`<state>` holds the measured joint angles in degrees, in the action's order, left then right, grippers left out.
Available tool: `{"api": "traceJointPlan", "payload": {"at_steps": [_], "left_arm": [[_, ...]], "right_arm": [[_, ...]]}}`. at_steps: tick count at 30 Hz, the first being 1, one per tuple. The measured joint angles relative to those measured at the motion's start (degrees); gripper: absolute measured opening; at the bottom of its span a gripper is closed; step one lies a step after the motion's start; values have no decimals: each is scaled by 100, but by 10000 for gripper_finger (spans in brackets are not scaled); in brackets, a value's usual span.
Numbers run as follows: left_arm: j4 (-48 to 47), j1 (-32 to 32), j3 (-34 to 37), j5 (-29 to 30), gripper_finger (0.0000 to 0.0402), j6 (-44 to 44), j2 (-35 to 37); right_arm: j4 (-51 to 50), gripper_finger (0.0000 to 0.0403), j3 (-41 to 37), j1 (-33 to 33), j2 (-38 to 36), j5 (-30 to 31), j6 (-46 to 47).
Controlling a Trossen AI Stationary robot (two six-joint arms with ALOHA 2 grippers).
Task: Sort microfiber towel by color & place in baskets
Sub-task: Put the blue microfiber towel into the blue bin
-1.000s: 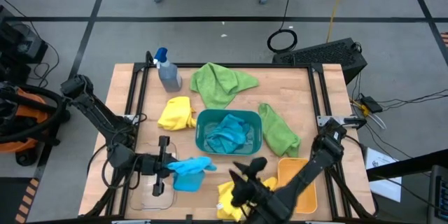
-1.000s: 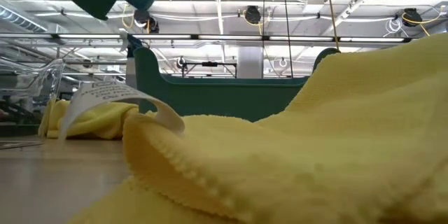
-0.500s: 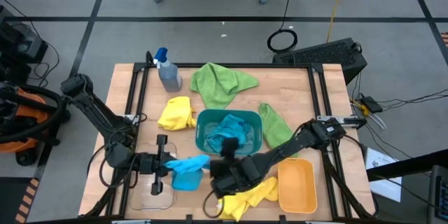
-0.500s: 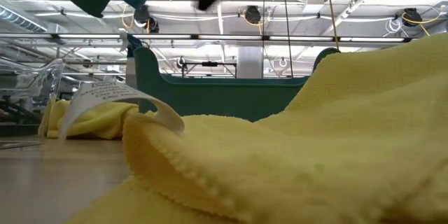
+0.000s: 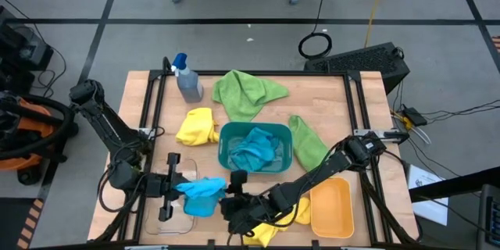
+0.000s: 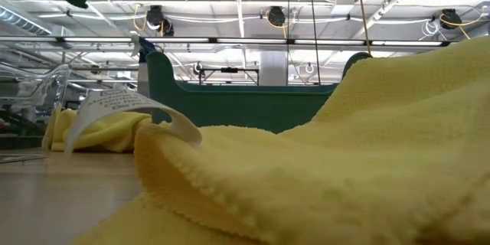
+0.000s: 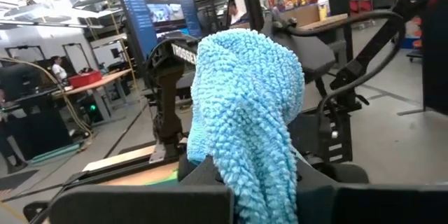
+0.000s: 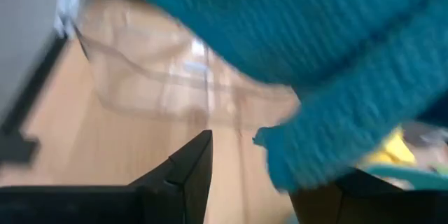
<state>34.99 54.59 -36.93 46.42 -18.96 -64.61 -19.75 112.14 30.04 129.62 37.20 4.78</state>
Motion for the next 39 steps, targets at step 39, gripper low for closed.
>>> {"api": "traceJointPlan", "payload": {"at_steps": [39], "left_arm": [[-539,454,0,122,18,58,357]], "right_arm": [[2597,157,-669,-93,-560,-218,-1183]]}}
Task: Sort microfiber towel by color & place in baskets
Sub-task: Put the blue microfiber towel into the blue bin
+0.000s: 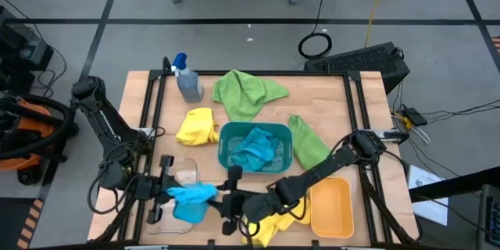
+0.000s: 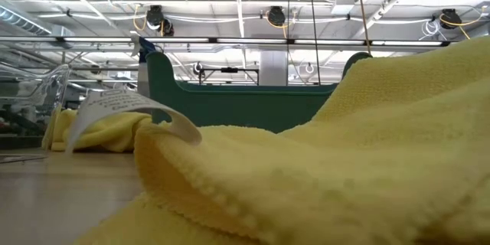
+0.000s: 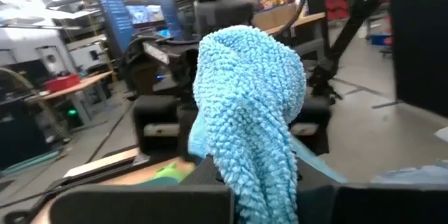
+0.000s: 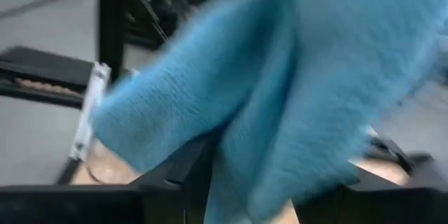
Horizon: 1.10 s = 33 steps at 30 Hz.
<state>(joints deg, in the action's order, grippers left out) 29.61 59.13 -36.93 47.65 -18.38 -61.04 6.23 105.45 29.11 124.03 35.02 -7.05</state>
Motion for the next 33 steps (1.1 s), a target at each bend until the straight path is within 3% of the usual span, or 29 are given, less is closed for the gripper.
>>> {"api": "traceJointPlan", "payload": {"at_steps": [6,14,18,22,33], "left_arm": [[-2,-1,-2,885,18,-4,0],[-7,-195,0,954,18,301,-53],[-22,-357,0,658,18,315,-186],[-28,-540,0,116,18,572,-229],[-274,-734,0,-423,18,1091,-227]], "right_arm": [[539,157,0,208,4,-462,-199],[1028,157,0,359,4,-474,-517],[1273,157,0,359,4,-404,-944],[1294,157,0,368,4,94,-1442],[1283,158,0,539,70,726,-3890]]}}
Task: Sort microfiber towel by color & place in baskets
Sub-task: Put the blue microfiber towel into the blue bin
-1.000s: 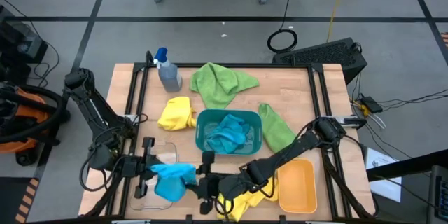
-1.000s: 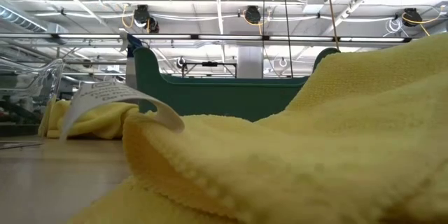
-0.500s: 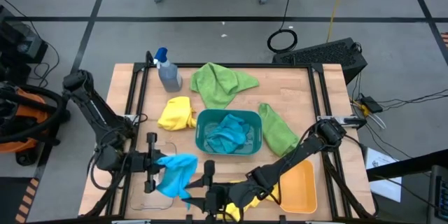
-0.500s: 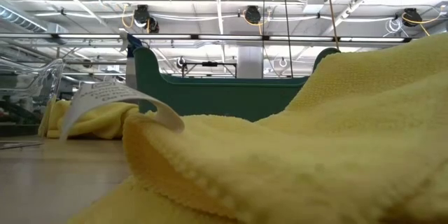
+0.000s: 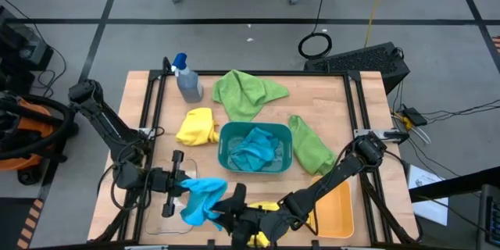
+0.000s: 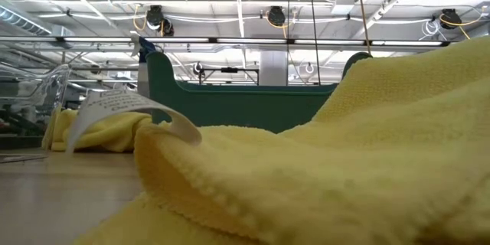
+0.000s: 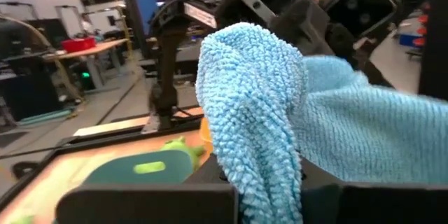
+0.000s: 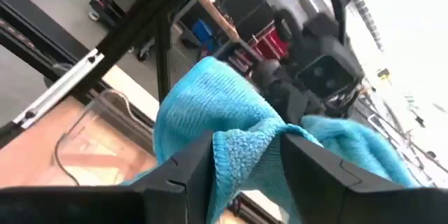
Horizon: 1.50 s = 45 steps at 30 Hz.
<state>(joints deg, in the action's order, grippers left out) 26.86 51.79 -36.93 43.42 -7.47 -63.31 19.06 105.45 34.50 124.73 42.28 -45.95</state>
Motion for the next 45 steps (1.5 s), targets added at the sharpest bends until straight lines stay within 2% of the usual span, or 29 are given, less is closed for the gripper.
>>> {"api": "traceJointPlan", "payload": {"at_steps": [3,8,13,17,21,26,31,42,45], "left_arm": [[-58,-64,0,-235,18,117,0],[-61,-87,0,-292,18,117,-17],[-142,-87,0,-293,18,117,-17],[-196,-85,0,-293,18,114,-17],[-194,-83,0,-293,18,110,-17],[-241,-103,0,-572,18,71,-22],[-368,-193,0,-990,18,72,-26],[-408,-238,4,-997,19,-86,-26],[-406,-238,4,-997,32,-61,-26]], "right_arm": [[86,160,0,-13,-2,122,-183],[421,172,0,18,-13,778,-439],[504,204,0,39,-13,882,-651],[511,251,0,54,-13,1210,-416],[454,297,0,-4,-13,1286,-116],[182,308,0,-136,-13,1154,337],[147,262,0,-199,-13,973,428],[-328,89,0,-230,-13,942,1073],[-329,44,0,-236,-13,944,1117]]}}
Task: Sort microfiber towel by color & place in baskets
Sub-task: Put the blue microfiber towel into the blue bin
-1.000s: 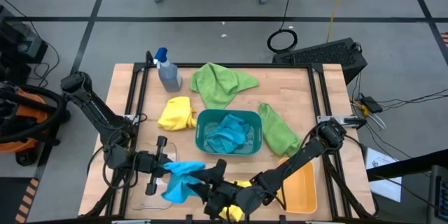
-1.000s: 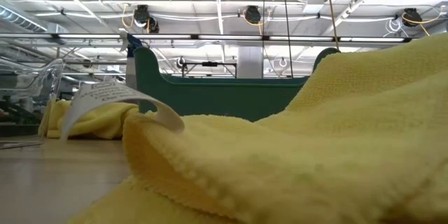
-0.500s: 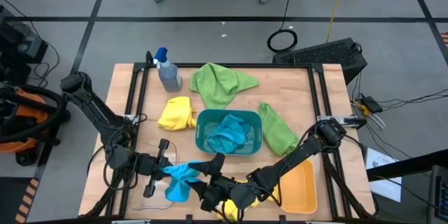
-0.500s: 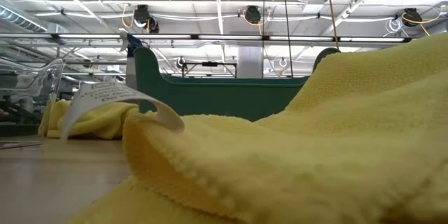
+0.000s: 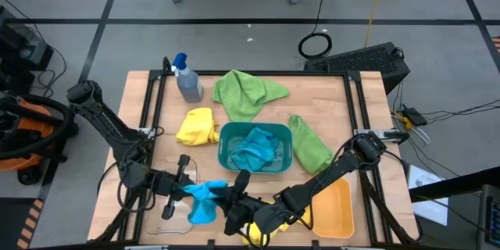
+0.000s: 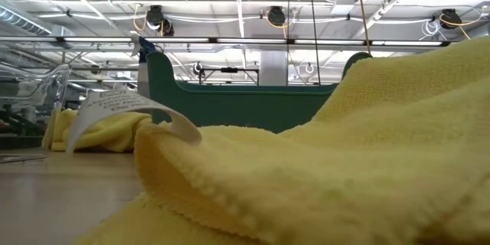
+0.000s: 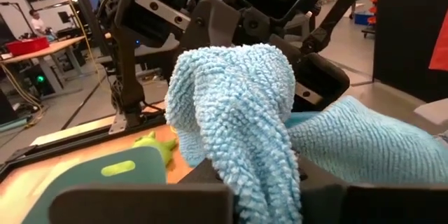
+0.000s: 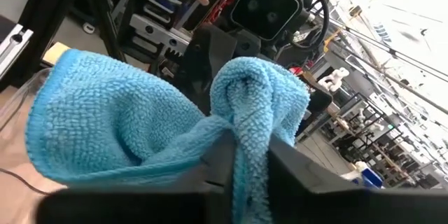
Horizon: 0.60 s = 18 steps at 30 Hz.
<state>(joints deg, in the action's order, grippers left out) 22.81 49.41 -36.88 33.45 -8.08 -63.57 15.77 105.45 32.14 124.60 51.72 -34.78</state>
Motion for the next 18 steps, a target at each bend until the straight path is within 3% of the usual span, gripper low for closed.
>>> {"api": "traceJointPlan", "payload": {"at_steps": [3,10,13,18], "left_arm": [[14,3,0,-4,60,45,0],[-11,50,0,-22,137,328,0],[-93,176,0,105,163,331,-2],[-141,440,0,838,190,328,95]], "right_arm": [[-2,11,0,-1,0,32,-72],[-143,15,0,-13,-36,140,-99],[-173,8,0,50,-63,657,-353],[-213,5,0,201,-157,1475,-895]]}}
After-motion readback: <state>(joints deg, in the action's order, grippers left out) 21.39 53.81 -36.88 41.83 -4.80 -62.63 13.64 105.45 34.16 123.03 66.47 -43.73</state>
